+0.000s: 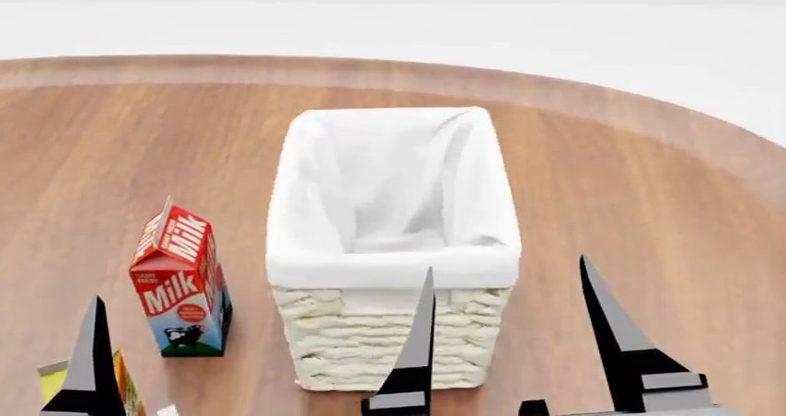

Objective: Pick up the alphabet soup and the tomato sauce, and put them in the basket.

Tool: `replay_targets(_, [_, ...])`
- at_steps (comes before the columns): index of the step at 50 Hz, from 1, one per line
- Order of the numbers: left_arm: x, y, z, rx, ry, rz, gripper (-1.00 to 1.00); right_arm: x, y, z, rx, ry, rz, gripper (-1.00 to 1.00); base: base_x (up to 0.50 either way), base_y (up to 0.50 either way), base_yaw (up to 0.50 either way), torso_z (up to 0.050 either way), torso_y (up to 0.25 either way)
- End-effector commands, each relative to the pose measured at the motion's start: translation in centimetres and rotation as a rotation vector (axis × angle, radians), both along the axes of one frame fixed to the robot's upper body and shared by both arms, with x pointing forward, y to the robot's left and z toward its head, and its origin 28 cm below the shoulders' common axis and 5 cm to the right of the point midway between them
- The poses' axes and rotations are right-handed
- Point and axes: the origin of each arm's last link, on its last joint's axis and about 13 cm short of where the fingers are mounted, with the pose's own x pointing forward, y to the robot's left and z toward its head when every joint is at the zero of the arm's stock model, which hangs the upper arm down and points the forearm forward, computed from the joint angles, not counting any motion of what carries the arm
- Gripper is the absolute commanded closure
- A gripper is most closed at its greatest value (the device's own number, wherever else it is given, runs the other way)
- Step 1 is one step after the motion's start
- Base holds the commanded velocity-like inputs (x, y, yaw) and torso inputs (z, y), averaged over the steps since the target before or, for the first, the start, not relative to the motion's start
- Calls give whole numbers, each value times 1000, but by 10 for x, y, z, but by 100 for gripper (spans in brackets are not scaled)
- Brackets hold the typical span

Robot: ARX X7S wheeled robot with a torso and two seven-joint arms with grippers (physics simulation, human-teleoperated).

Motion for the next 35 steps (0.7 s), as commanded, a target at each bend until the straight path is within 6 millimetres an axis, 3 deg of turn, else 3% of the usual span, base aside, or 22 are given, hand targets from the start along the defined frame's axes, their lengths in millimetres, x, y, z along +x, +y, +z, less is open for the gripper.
replay_targets(1, [5, 1, 1, -22, -37, -11, -100, 0, -2, 3, 22, -27, 0, -100, -164, -500, 0, 0, 0])
replay_targets(11, [5, 1, 0, -22, -35, -11, -100, 1, -2, 2, 9, -18, -9, -100, -126, -464, 0, 0, 0])
replay_targets(35, [6, 1, -1, -21, -33, -12, -100, -1, -1, 0, 13, -29, 51, -100, 0, 0, 0, 0, 0])
